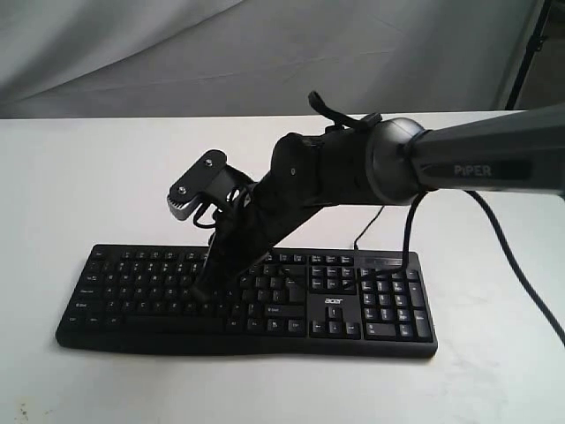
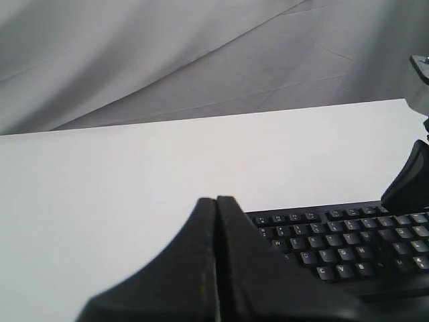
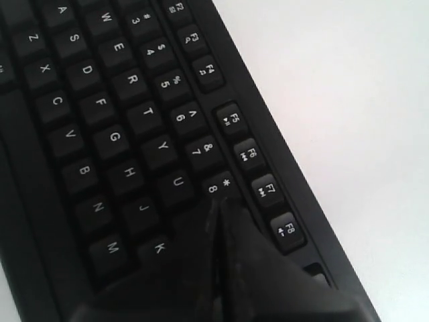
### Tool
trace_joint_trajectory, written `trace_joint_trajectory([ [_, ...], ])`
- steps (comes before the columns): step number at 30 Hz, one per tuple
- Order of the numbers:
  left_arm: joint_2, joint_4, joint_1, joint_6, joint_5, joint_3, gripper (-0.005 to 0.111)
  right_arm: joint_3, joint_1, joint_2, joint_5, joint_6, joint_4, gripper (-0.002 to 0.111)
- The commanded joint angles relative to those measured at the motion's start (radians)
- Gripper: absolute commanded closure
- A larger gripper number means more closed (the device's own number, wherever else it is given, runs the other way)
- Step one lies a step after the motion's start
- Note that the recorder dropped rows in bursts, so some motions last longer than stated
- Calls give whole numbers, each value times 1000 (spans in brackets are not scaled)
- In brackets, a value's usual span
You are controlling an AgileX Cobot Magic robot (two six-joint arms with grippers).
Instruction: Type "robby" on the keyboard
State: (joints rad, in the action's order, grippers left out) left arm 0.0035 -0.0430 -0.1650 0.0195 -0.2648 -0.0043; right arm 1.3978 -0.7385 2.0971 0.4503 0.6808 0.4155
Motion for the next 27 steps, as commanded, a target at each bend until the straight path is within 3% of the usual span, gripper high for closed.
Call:
trace_joint_trajectory([
  [1, -3, -5, -6, 3, 5, 4, 107, -21, 6, -11, -6, -8, 20, 108],
  [27, -3, -5, -6, 3, 5, 4, 107, -52, 6, -8, -35, -8, 32, 108],
])
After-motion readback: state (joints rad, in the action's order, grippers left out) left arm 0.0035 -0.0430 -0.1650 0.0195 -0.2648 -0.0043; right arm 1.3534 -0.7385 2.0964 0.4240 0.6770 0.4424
